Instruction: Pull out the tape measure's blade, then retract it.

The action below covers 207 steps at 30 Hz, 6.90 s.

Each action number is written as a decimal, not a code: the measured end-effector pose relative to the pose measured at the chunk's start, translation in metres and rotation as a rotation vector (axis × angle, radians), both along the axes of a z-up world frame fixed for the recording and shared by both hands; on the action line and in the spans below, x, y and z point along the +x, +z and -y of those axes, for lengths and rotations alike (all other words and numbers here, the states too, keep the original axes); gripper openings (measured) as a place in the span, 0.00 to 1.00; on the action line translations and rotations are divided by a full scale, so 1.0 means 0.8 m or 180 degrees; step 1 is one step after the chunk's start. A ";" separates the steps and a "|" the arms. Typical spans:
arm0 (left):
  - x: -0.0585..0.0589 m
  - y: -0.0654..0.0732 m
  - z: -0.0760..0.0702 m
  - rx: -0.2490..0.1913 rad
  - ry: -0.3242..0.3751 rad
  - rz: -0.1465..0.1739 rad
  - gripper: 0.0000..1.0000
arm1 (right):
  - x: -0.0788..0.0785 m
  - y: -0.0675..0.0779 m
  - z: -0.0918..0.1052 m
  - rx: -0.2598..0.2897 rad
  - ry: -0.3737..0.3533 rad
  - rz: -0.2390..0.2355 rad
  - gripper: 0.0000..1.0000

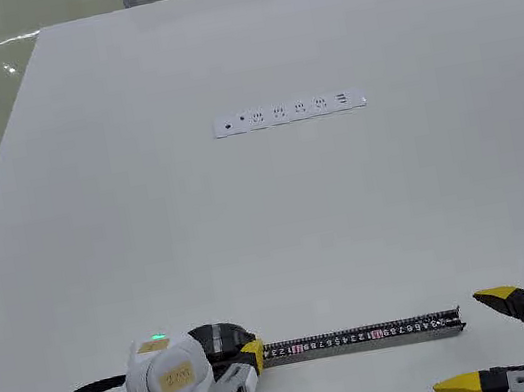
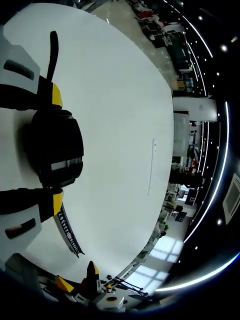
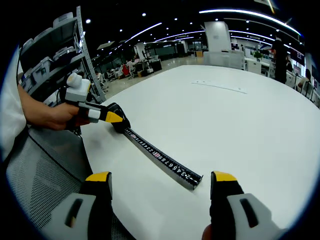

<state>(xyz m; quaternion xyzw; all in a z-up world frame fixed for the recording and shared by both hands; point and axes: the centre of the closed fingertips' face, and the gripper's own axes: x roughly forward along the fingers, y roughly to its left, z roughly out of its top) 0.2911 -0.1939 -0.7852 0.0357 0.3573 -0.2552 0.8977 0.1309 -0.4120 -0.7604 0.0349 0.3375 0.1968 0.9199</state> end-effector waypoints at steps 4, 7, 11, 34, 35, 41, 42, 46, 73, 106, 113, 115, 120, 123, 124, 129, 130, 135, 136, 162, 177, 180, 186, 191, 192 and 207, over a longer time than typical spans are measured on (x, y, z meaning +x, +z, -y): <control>0.000 -0.001 0.001 0.0044 -0.0027 -0.0001 0.60 | 0.000 -0.006 0.003 -0.0024 0.0023 -0.0019 0.79; 0.000 -0.002 0.001 0.0071 -0.0053 -0.0006 0.60 | -0.001 -0.009 0.004 -0.0035 0.0055 -0.0024 0.77; 0.000 -0.003 0.001 0.0106 -0.0067 -0.0027 0.60 | -0.002 -0.014 0.006 -0.0056 0.0083 -0.0041 0.75; -0.001 -0.003 0.001 0.0122 -0.0084 -0.0070 0.59 | 0.015 -0.034 0.030 -0.0275 0.0331 0.0117 0.48; -0.001 -0.003 0.001 0.0121 -0.0085 -0.0069 0.59 | 0.016 -0.035 0.030 -0.0314 0.0363 0.0128 0.47; 0.000 -0.003 0.001 0.0119 -0.0086 -0.0068 0.59 | 0.019 -0.042 0.036 -0.0332 0.0413 0.0127 0.41; 0.000 -0.003 0.001 0.0119 -0.0087 -0.0070 0.59 | 0.020 -0.044 0.036 -0.0336 0.0429 0.0119 0.41; 0.000 -0.004 0.001 0.0118 -0.0092 -0.0077 0.59 | 0.024 -0.050 0.037 -0.0410 0.0501 0.0149 0.36; -0.001 -0.003 0.002 0.0125 -0.0096 -0.0097 0.59 | 0.028 -0.065 0.044 -0.0574 0.0917 0.0219 0.18; 0.000 -0.005 0.000 0.0135 -0.0084 -0.0168 0.57 | 0.040 -0.051 0.017 -0.0368 0.1012 0.0370 0.13; 0.001 -0.004 -0.001 0.0098 -0.0075 -0.0199 0.57 | 0.047 -0.047 0.009 -0.0280 0.1010 0.0406 0.13; 0.001 -0.004 -0.002 0.0056 -0.0049 -0.0231 0.57 | 0.050 -0.044 0.007 -0.0255 0.0994 0.0424 0.13; 0.000 -0.004 -0.002 0.0027 -0.0047 -0.0238 0.57 | 0.055 -0.041 -0.002 -0.0186 0.1010 0.0441 0.12; 0.000 -0.004 -0.002 0.0022 -0.0056 -0.0244 0.57 | 0.057 -0.040 -0.009 -0.0162 0.1034 0.0445 0.12; 0.000 -0.004 -0.002 0.0019 -0.0055 -0.0246 0.57 | 0.058 -0.039 -0.011 -0.0144 0.1039 0.0455 0.12; 0.000 -0.004 -0.002 0.0011 -0.0061 -0.0258 0.57 | 0.062 -0.039 -0.025 -0.0086 0.1065 0.0463 0.12; 0.000 -0.003 -0.002 0.0006 -0.0059 -0.0257 0.57 | 0.063 -0.039 -0.027 -0.0075 0.1064 0.0466 0.12; 0.001 -0.003 -0.003 -0.0017 -0.0052 -0.0274 0.57 | 0.071 -0.038 -0.038 -0.0001 0.1078 0.0489 0.12; 0.001 -0.003 -0.003 -0.0033 -0.0037 -0.0282 0.57 | 0.073 -0.038 -0.043 0.0018 0.1078 0.0498 0.12; 0.002 -0.002 -0.004 -0.0130 0.0005 -0.0335 0.57 | 0.112 -0.042 -0.116 0.0210 0.1229 0.0533 0.12; 0.003 -0.001 -0.005 -0.0183 -0.0001 -0.0350 0.57 | 0.125 -0.048 -0.150 0.0305 0.1270 0.0512 0.12; 0.002 -0.001 -0.005 -0.0192 -0.0006 -0.0350 0.57 | 0.129 -0.048 -0.157 0.0319 0.1273 0.0507 0.12; 0.003 -0.001 -0.006 -0.0234 0.0008 -0.0354 0.57 | 0.135 -0.049 -0.168 0.0319 0.1309 0.0493 0.11; 0.005 0.000 -0.006 -0.0265 0.0021 -0.0357 0.57 | 0.140 -0.051 -0.174 0.0313 0.1331 0.0470 0.11; 0.005 0.000 -0.006 -0.0272 0.0025 -0.0362 0.57 | 0.141 -0.052 -0.176 0.0308 0.1340 0.0468 0.11; 0.005 0.000 -0.005 -0.0283 0.0041 -0.0373 0.57 | 0.144 -0.055 -0.184 0.0286 0.1448 0.0430 0.11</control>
